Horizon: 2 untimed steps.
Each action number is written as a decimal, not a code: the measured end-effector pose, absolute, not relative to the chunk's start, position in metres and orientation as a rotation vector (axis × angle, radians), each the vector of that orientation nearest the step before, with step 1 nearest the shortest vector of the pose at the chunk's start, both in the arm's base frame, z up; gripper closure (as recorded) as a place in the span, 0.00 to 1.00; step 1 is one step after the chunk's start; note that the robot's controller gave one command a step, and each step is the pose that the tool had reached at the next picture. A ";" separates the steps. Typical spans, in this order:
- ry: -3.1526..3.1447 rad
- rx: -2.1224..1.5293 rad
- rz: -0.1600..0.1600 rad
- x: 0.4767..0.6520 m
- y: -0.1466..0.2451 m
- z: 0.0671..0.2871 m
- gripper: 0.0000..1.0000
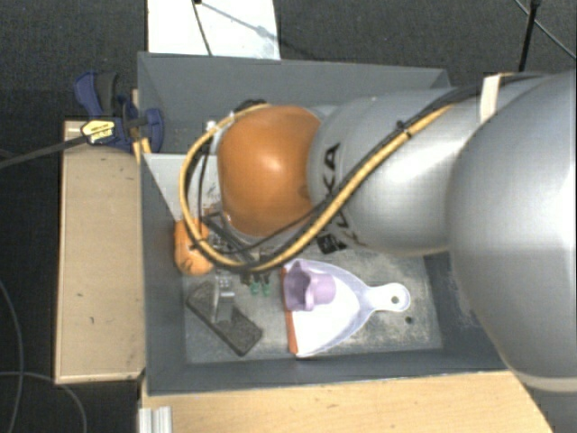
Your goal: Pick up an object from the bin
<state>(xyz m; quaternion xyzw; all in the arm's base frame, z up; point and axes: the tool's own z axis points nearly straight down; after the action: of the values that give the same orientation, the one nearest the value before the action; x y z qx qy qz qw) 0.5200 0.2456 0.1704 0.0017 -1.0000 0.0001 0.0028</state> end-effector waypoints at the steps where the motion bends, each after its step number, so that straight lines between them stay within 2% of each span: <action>1: -3.144 -0.003 -0.003 0.522 0.244 0.175 0.00; 2: -3.150 0.075 -0.006 0.528 0.241 0.124 0.00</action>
Offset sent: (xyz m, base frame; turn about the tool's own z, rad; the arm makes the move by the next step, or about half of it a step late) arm 0.0086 -0.0106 -0.1004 -0.0876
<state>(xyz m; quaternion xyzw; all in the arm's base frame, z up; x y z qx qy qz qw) 0.5277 0.2407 0.1242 0.0237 -0.9997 -0.0019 -0.0044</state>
